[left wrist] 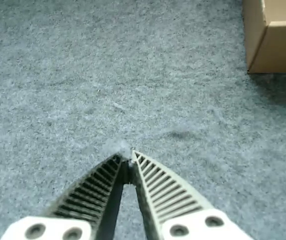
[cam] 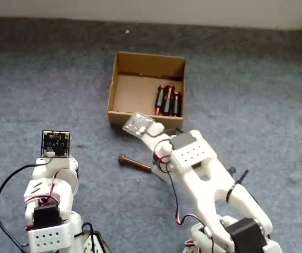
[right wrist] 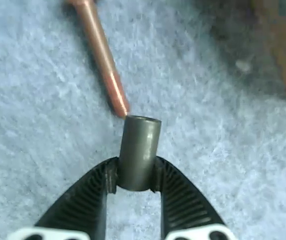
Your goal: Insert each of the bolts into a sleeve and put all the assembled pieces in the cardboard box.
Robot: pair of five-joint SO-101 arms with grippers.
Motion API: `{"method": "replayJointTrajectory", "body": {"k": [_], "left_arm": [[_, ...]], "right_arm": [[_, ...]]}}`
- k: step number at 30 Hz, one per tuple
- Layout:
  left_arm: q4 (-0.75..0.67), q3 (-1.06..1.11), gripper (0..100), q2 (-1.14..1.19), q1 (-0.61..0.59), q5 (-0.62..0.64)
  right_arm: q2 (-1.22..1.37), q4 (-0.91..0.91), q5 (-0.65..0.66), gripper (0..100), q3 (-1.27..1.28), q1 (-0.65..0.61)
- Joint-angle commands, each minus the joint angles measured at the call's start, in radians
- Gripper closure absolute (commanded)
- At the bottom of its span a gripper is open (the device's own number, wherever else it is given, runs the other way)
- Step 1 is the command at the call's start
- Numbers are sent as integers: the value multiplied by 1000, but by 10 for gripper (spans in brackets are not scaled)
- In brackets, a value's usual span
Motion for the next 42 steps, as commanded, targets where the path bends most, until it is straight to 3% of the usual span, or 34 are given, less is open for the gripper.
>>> {"method": "replayJointTrajectory", "body": {"k": [1,8,13,33,42], "left_arm": [[-20,-4,993,-7,-5,-6],[-20,-4,993,-7,-4,-6],[-20,-4,993,-7,-4,-6],[-20,-4,993,-7,-8,-8],[-20,-4,993,-7,-8,-8]], "right_arm": [[-48,-25,9,992,41,68],[-48,-25,11,988,62,82],[-48,-27,5,885,70,81],[-47,-91,9,882,151,73],[-48,-309,3,898,321,74]]}}
